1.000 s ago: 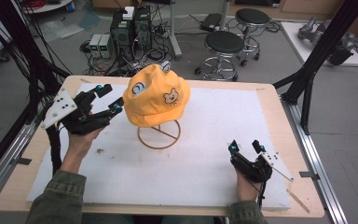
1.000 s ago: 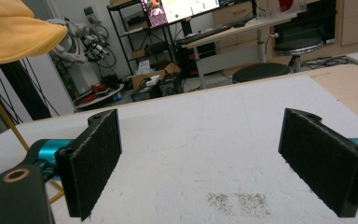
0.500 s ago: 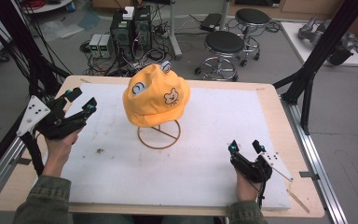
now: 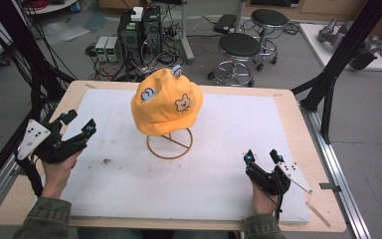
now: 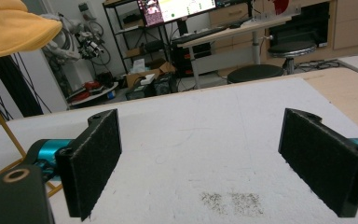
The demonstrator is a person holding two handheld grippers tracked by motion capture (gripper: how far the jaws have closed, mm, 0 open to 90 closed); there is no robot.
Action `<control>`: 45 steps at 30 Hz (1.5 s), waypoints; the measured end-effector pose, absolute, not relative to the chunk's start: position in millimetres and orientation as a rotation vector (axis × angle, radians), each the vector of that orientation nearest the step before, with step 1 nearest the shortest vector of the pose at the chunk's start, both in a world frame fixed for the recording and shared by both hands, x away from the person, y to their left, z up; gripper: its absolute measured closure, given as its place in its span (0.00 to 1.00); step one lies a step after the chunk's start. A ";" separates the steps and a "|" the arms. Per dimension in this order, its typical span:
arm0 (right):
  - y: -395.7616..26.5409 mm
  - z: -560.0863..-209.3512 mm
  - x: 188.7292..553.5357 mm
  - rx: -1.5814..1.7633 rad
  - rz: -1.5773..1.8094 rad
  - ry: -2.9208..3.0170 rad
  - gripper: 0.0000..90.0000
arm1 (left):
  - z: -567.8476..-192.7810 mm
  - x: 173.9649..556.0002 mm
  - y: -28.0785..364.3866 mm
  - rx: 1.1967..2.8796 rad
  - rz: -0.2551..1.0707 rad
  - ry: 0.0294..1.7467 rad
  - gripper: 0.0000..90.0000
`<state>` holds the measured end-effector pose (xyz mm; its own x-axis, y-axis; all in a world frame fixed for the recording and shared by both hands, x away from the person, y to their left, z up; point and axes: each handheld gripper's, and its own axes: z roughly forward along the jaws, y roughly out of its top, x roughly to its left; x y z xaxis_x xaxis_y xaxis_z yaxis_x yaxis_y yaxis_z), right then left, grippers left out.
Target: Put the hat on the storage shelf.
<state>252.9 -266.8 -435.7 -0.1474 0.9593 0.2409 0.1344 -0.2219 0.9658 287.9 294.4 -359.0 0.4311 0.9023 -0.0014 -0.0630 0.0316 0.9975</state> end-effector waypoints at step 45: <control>-265.4 -435.6 251.2 1.395 1.435 1.308 0.13 | -425.6 265.7 313.3 1.373 0.871 1.053 0.31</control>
